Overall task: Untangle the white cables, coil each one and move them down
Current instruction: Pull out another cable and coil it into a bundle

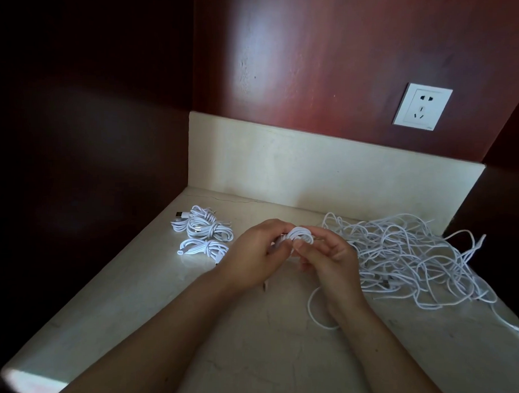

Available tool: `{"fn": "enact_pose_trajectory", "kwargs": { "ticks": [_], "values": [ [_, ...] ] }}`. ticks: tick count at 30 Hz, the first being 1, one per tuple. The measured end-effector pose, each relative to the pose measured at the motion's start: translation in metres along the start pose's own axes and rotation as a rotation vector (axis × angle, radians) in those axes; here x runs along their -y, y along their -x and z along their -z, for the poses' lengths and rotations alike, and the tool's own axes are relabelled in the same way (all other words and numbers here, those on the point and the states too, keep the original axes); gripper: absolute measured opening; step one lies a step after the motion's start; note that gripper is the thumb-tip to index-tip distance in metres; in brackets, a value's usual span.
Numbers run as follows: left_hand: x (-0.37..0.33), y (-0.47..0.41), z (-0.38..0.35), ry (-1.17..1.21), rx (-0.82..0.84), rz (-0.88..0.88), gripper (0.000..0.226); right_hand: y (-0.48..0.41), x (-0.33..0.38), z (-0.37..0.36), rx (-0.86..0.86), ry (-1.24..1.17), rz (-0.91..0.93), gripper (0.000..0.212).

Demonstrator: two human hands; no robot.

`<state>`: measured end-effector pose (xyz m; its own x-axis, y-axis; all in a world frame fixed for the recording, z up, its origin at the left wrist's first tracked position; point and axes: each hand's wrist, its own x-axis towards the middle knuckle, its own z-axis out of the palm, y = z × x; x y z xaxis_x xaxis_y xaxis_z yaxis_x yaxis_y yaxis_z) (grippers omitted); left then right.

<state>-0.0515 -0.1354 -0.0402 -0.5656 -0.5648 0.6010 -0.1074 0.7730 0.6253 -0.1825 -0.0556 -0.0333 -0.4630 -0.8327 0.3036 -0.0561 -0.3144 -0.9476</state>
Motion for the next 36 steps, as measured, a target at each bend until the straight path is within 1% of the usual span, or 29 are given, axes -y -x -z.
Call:
{"fn": "enact_pose_trajectory", "kwargs": {
  "ticks": [3, 4, 7, 11, 15, 19, 23, 27, 31, 33, 36],
  "values": [
    [-0.002, 0.004, -0.003, -0.005, 0.042, -0.011, 0.042, -0.001, 0.001, 0.000, -0.037, -0.036, -0.024, 0.015],
    [-0.001, 0.005, -0.005, -0.027, 0.044, -0.009, 0.043, -0.002, 0.000, 0.000, -0.047, -0.042, -0.034, 0.014],
    [0.001, 0.004, -0.009, -0.080, 0.035, 0.008, 0.040, -0.002, -0.002, -0.001, -0.097, -0.032, -0.053, 0.009],
    [-0.003, 0.002, -0.010, 0.091, 0.048, 0.079, 0.033, -0.004, -0.002, -0.001, -0.133, -0.045, -0.062, 0.007],
    [0.000, 0.002, -0.011, 0.088, 0.090, 0.134, 0.030, -0.003, -0.004, 0.000, -0.122, -0.005, -0.056, 0.009],
    [-0.001, 0.001, -0.012, 0.012, 0.016, 0.210, 0.026, -0.006, -0.007, 0.001, -0.119, 0.205, 0.077, 0.005],
    [0.000, 0.004, -0.011, -0.033, 0.004, 0.275, 0.024, -0.004, -0.011, 0.000, -0.081, 0.306, 0.152, 0.006],
    [0.003, 0.007, -0.012, -0.089, -0.032, 0.252, 0.018, -0.002, -0.014, -0.003, -0.021, 0.340, 0.154, 0.009],
    [-0.002, 0.007, -0.012, -0.029, -0.044, 0.256, 0.020, 0.000, -0.009, -0.001, 0.006, 0.326, 0.138, 0.013],
    [-0.002, 0.006, -0.011, -0.001, -0.045, 0.254, 0.022, 0.003, -0.007, -0.004, 0.024, 0.316, 0.100, 0.018],
    [-0.003, 0.007, -0.010, -0.011, -0.030, 0.240, 0.027, 0.004, -0.003, -0.009, 0.033, 0.233, 0.035, 0.020]
  ]
}}
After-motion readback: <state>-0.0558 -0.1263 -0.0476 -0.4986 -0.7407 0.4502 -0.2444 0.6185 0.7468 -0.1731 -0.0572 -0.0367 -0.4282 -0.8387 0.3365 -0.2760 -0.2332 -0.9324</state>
